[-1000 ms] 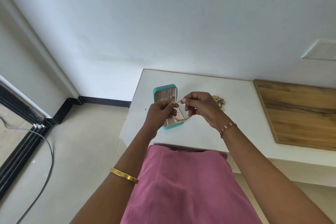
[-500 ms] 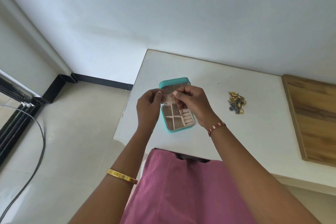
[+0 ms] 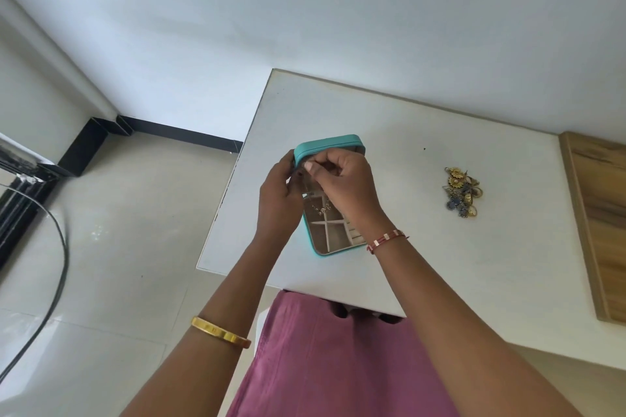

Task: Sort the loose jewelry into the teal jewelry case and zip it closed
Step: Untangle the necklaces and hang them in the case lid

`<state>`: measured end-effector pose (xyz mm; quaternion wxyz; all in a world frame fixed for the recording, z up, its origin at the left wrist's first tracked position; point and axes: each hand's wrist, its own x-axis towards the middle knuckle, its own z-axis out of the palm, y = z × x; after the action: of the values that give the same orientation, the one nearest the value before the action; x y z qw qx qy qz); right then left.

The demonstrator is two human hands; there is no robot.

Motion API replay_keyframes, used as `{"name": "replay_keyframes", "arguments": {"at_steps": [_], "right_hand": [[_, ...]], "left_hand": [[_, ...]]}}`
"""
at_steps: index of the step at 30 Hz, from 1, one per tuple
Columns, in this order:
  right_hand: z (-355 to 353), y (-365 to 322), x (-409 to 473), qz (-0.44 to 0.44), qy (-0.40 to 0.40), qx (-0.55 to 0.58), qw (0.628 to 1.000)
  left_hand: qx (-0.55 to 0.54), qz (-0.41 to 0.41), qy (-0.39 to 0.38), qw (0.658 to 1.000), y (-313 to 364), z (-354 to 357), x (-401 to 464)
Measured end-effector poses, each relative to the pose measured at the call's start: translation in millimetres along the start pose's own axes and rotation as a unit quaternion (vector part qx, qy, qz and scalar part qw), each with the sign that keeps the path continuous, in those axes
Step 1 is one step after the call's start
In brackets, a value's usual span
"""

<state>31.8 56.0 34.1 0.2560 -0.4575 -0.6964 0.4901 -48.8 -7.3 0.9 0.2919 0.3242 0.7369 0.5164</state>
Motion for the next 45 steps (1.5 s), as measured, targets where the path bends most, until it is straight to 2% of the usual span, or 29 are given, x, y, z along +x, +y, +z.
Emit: {"name": "replay_keyframes", "arguments": {"at_steps": [5, 10, 14, 17, 24, 31, 35, 41, 45], "right_hand": [[11.4, 4.2, 0.7, -0.069, 0.081, -0.075, 0.991], [23.8, 12.8, -3.9, -0.164, 0.175, -0.125, 0.963], [28.4, 16.0, -8.7, -0.185, 0.221, -0.120, 0.950], [31.7, 16.4, -8.5, -0.175, 0.243, -0.094, 0.950], [40.6, 17.1, -5.0, -0.088, 0.251, -0.034, 0.964], [39.3, 6.7, -0.8, 0.048, 0.279, 0.108, 0.953], [32.3, 7.1, 3.4, 0.080, 0.276, 0.090, 0.954], [22.3, 15.9, -1.1, 0.045, 0.235, 0.002, 0.971], [12.5, 22.5, -7.3, 0.019, 0.217, -0.017, 0.976]], "left_hand": [[0.026, -0.016, 0.014, 0.999, -1.6, -0.2, 3.7], [0.035, -0.011, 0.028, 0.999, 2.3, 2.0, 2.5], [0.037, -0.006, 0.034, 0.999, 6.3, 5.1, 0.6], [0.046, -0.008, 0.037, 0.998, 5.3, 5.7, 0.6], [0.042, -0.021, 0.034, 0.998, 1.8, 4.7, 1.4], [0.046, -0.010, 0.029, 0.998, 0.6, 3.0, 4.0], [0.042, -0.012, 0.034, 0.998, -0.9, 2.1, 2.8], [0.034, -0.015, 0.033, 0.999, -0.6, 3.3, 1.3], [0.032, -0.010, 0.029, 0.999, -0.6, 0.8, 1.9]]}}
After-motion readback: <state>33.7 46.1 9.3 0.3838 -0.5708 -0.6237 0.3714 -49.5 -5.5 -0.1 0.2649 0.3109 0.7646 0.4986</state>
